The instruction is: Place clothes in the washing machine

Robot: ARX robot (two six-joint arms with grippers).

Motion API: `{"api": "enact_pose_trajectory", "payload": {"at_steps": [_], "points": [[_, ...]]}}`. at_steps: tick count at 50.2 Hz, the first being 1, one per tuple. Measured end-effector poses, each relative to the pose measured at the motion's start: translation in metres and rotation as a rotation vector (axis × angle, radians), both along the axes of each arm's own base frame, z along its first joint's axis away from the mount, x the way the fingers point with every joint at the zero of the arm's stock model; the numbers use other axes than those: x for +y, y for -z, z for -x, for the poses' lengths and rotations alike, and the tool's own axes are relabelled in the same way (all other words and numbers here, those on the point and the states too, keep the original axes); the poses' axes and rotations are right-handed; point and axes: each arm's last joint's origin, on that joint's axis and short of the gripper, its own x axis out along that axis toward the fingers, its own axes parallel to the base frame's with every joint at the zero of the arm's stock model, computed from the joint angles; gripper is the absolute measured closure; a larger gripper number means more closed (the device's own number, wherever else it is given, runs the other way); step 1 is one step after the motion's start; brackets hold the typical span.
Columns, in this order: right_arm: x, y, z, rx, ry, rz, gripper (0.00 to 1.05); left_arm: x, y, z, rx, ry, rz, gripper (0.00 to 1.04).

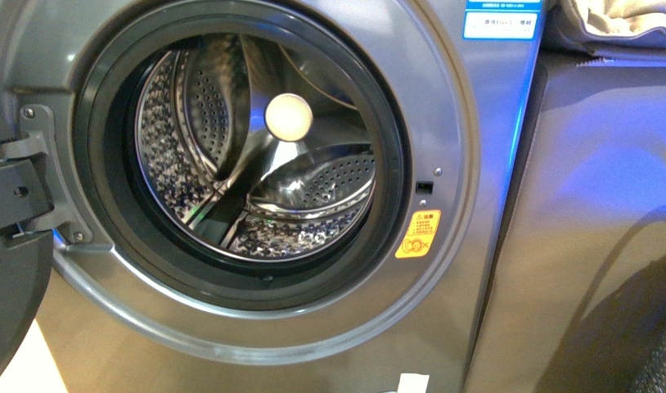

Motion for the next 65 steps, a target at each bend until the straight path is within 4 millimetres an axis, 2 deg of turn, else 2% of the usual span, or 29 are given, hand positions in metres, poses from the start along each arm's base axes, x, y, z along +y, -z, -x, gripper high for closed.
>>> {"api": "enact_pose_trajectory", "payload": {"at_steps": [44,65], "points": [[0.005,0.031,0.005,0.035,0.012,-0.019,0.08,0.000,0.000,0.000,0.000,0.000,0.000,0.07],[0.000,0.041,0.012,0.062,0.007,0.008,0.08,0.000,0.000,0.000,0.000,0.000,0.000,0.07]]}}
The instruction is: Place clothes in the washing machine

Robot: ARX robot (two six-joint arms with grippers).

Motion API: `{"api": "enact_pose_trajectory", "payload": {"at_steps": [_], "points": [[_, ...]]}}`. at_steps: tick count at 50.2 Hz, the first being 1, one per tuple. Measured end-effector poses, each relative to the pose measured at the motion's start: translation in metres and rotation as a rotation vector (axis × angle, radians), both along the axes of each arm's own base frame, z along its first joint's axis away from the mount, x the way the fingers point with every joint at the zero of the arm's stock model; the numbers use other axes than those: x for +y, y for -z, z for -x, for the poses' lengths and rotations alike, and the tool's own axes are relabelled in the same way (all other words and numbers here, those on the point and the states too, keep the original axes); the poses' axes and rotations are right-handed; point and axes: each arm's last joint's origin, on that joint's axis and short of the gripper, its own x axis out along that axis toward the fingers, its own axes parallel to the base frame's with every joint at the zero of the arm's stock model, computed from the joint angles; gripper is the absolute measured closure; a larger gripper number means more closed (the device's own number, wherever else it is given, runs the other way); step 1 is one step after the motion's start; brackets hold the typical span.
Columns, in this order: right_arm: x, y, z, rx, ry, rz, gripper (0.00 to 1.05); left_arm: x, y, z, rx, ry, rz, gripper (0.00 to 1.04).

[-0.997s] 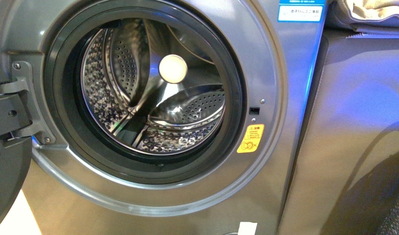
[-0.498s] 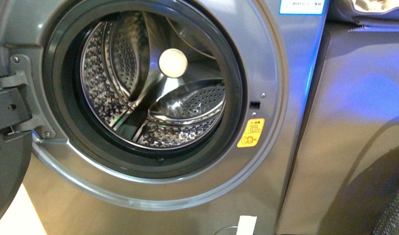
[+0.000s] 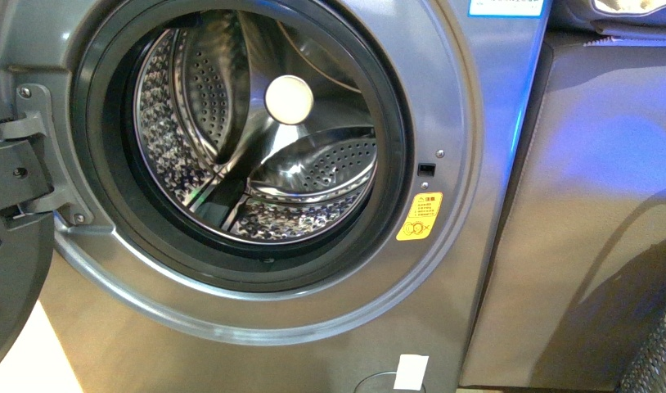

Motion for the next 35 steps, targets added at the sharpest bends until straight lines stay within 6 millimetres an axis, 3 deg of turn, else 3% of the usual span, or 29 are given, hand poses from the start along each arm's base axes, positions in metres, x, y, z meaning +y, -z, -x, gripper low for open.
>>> {"api": "enact_pose_trajectory", "payload": {"at_steps": [14,30,35], "points": [[-0.003,0.003,-0.002,0.005,-0.002,0.004,0.10,0.000,0.000,0.000,0.000,0.000,0.000,0.07],[-0.010,0.004,0.002,0.009,0.025,0.029,0.56,0.000,0.000,0.000,0.000,0.000,0.000,0.07],[-0.011,-0.001,0.003,-0.005,0.027,0.039,0.75,0.000,0.000,0.000,0.000,0.000,0.000,0.07]]}}
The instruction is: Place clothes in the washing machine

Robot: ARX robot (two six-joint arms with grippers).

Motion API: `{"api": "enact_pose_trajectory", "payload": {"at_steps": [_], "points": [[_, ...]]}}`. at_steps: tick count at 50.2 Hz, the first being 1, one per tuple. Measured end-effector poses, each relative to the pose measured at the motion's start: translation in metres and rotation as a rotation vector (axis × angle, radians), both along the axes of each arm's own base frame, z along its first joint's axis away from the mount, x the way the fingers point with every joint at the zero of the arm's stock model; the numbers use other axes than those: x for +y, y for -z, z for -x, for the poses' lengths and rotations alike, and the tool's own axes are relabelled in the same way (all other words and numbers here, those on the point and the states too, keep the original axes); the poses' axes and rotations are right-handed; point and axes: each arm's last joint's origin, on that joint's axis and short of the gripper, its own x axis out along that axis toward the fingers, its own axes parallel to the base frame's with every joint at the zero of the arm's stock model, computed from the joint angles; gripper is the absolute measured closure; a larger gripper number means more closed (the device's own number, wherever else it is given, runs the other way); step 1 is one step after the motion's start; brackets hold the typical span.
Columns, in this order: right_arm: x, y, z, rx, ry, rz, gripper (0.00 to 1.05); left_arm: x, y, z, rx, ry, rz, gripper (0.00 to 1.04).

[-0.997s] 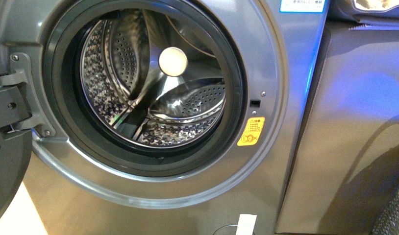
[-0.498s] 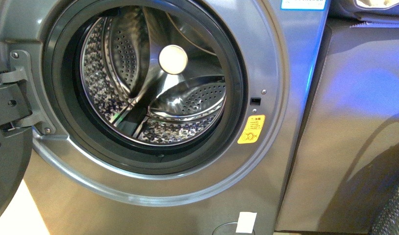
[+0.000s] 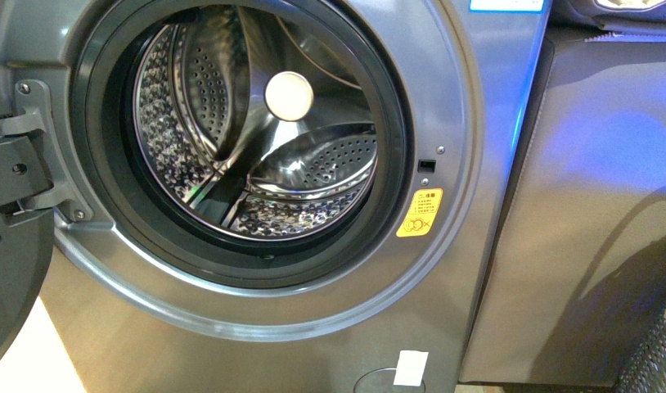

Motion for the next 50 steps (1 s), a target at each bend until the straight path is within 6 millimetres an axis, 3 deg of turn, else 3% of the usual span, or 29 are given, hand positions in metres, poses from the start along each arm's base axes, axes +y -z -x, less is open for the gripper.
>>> {"api": "enact_pose_trajectory", "payload": {"at_steps": [9,21,33,40,50], "points": [[0.004,-0.013,0.000,-0.036,-0.007,0.003,0.94,0.000,0.000,0.000,0.000,0.000,0.000,0.07],[0.011,-0.056,-0.001,-0.126,-0.033,-0.013,0.97,0.000,0.000,0.000,0.000,0.000,0.000,0.07],[0.017,-0.119,-0.003,-0.262,-0.074,0.013,0.97,0.000,0.000,0.000,0.000,0.000,0.000,0.07],[0.030,-0.165,0.004,-0.352,-0.110,0.042,0.97,0.000,0.000,0.000,0.000,0.000,0.000,0.07],[0.045,-0.214,0.012,-0.446,-0.152,0.082,0.97,0.000,0.000,0.000,0.000,0.000,0.000,0.07]]}}
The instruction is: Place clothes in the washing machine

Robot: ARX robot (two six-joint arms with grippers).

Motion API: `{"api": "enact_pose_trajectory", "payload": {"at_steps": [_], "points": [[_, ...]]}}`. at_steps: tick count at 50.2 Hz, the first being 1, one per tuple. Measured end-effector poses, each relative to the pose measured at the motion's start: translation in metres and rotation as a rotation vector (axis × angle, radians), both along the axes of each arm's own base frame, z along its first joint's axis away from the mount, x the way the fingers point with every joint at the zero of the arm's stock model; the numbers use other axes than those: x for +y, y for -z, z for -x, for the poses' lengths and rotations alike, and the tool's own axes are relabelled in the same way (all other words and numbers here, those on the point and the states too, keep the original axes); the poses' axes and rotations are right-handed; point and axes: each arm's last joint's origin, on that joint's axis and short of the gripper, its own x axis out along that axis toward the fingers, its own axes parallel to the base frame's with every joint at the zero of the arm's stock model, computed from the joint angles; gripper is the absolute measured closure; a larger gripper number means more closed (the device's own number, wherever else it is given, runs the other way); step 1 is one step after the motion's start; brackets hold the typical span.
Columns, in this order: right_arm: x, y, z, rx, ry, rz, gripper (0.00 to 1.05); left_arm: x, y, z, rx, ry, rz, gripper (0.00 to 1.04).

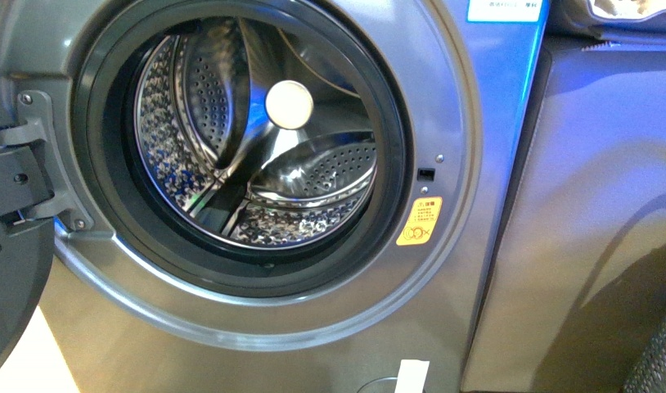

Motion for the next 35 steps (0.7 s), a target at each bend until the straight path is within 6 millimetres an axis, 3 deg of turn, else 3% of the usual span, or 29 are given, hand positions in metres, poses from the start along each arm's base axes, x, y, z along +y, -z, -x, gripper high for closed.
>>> {"api": "enact_pose_trajectory", "payload": {"at_steps": [19,35], "points": [[0.026,-0.108,0.004,-0.210,-0.084,0.094,0.97,0.000,0.000,0.000,0.000,0.000,0.000,0.07],[0.051,-0.249,0.014,-0.487,-0.174,0.230,0.97,0.000,0.000,0.000,0.000,0.000,0.000,0.07]]}}
